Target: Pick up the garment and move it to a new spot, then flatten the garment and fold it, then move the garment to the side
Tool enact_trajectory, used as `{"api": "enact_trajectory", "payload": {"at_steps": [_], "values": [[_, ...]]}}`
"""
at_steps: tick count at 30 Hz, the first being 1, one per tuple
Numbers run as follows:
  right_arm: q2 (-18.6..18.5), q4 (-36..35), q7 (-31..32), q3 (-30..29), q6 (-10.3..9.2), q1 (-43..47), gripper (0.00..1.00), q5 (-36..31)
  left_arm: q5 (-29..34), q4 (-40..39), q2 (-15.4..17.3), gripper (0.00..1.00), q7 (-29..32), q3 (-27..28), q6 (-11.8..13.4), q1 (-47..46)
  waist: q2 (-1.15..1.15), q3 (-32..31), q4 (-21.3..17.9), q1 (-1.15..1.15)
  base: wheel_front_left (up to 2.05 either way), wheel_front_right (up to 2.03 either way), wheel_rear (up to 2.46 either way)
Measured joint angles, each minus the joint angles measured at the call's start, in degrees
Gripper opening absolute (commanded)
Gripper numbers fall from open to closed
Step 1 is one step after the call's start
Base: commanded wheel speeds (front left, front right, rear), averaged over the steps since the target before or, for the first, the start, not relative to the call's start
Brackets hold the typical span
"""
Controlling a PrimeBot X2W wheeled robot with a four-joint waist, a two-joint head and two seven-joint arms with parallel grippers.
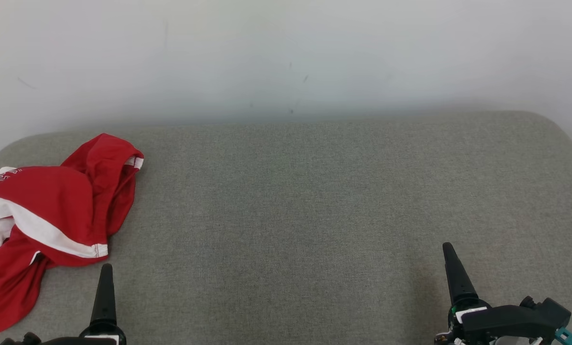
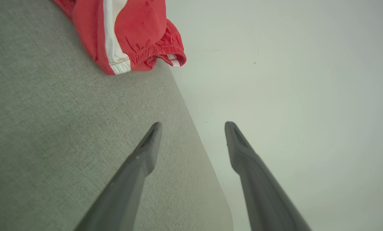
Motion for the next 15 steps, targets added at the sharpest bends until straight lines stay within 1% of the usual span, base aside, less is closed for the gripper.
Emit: {"api": "enact_trajectory", "payload": {"at_steps": [15], "values": [[0.00, -1.53, -3.04, 2.21, 0.00, 0.59, 1.00, -17.50, 19.46, -2.31, 0.02, 1.00, -3.11, -0.20, 0.00, 1.31, 0.00, 0.11, -0.08, 0.00, 0.00, 0.00, 0.00]]}}
